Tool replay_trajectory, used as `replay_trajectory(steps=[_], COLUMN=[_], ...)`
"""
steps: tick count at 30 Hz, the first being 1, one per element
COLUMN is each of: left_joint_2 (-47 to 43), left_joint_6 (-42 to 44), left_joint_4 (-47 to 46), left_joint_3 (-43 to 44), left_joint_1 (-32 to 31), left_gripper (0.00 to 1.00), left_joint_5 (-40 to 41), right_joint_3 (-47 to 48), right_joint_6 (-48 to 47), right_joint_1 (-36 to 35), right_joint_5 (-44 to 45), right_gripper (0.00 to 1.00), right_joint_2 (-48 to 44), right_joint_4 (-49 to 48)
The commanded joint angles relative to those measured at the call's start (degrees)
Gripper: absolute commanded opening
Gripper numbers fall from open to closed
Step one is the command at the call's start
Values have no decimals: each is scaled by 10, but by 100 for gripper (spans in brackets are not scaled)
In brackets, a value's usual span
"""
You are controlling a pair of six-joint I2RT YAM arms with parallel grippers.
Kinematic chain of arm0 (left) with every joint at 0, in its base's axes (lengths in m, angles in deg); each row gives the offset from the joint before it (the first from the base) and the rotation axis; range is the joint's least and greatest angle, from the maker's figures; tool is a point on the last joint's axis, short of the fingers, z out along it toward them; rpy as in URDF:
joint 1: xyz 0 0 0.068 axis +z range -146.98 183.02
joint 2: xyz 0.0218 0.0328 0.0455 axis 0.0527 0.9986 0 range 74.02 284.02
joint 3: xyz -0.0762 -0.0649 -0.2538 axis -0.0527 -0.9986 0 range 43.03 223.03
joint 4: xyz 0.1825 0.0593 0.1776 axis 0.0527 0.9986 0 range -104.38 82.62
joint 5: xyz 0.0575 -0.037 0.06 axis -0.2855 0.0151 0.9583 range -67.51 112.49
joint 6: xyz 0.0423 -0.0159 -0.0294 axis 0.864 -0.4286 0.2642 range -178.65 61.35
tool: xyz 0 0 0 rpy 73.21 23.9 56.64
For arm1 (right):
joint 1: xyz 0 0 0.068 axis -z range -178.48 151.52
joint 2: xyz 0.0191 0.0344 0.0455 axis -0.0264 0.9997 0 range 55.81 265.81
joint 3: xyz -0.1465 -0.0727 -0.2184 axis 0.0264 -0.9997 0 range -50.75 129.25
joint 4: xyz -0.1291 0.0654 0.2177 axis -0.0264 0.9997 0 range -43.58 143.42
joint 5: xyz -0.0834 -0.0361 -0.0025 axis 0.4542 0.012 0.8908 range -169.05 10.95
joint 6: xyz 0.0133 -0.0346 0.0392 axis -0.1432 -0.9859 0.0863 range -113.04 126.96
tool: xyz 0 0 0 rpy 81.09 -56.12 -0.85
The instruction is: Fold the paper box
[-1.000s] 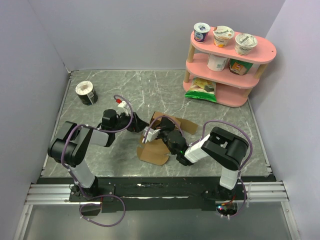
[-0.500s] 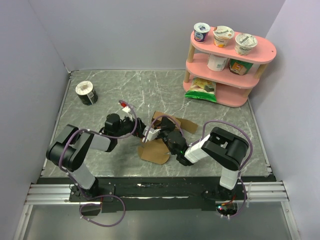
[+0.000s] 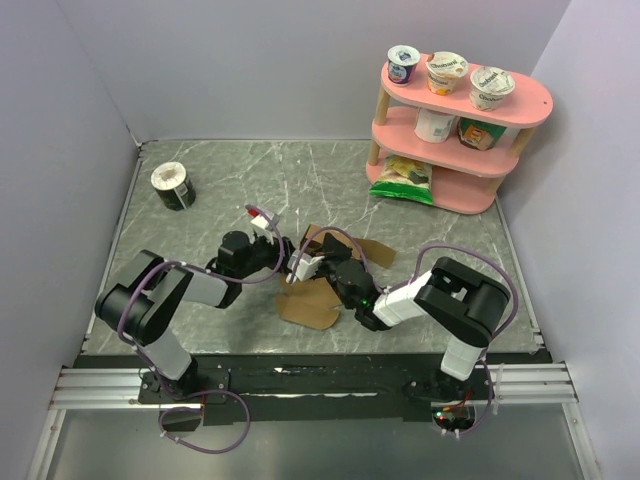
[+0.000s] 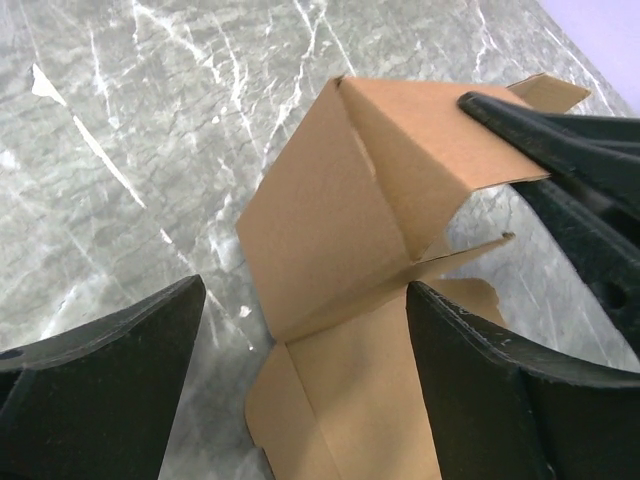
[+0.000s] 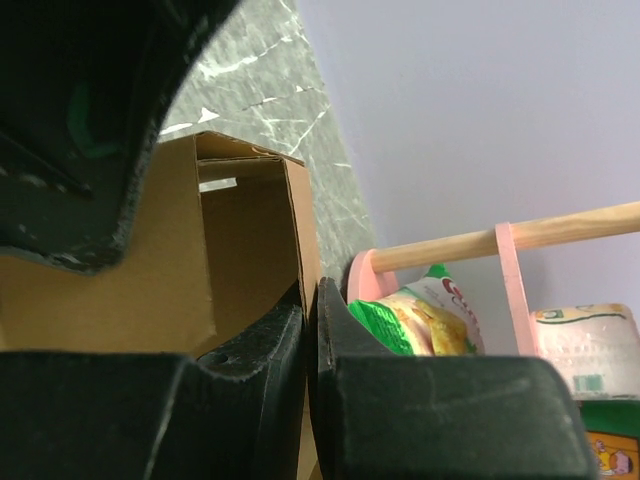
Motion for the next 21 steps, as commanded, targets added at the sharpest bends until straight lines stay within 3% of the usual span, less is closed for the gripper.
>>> replay_trajectory(steps=[1,8,15,16,21], left_joint_2=[4,26,35,36,36], left_joint_6=[8,-1,-15,-17,-10], left_joint_4=[-75,-109,-168,-170,-158], left_joint_3=[12,14,7,8,13], left_joint_1=[-8,-19,-46,-55,-85], left_gripper=[86,67,59,53,48], left_joint_5=[36,47,97,105,195], right_joint_3=[-6,-12,-11,-11,-13], right_joint_6=[31,40,65,67,69], right_joint_1=[-4,-4,-4,-5,-5], right_joint_5=[-13,-13,-11,-10,-8], right_gripper=[12,12,12,13,12], right_joint_2=[-12,-8,-2,-1,0], right_joint_4=[-3,-3,7,7,2])
